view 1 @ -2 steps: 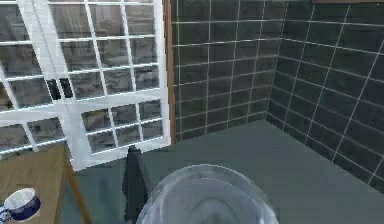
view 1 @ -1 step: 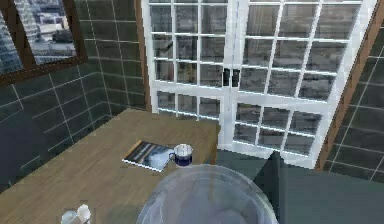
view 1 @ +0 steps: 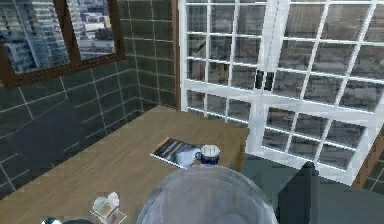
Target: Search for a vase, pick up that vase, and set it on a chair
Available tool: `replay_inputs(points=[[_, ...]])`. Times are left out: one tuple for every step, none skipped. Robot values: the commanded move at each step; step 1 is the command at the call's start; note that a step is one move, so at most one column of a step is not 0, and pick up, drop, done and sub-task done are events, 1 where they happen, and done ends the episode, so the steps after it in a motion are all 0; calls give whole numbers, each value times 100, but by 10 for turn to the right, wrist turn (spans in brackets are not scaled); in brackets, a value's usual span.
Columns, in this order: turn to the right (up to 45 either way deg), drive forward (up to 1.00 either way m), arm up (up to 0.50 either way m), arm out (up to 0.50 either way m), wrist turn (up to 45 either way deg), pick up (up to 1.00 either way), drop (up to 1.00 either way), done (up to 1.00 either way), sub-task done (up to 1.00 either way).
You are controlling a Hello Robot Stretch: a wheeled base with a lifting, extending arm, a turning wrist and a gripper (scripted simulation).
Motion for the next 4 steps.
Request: replay_inputs(points=[[450, 0, 0, 0, 0, 0, 0, 0, 0], [30, 0, 0, 0, 0, 0, 0, 0, 0], [-450, 0, 0, 0, 0, 0, 0, 0, 0], [450, 0, 0, 0, 0, 0, 0, 0, 0]])
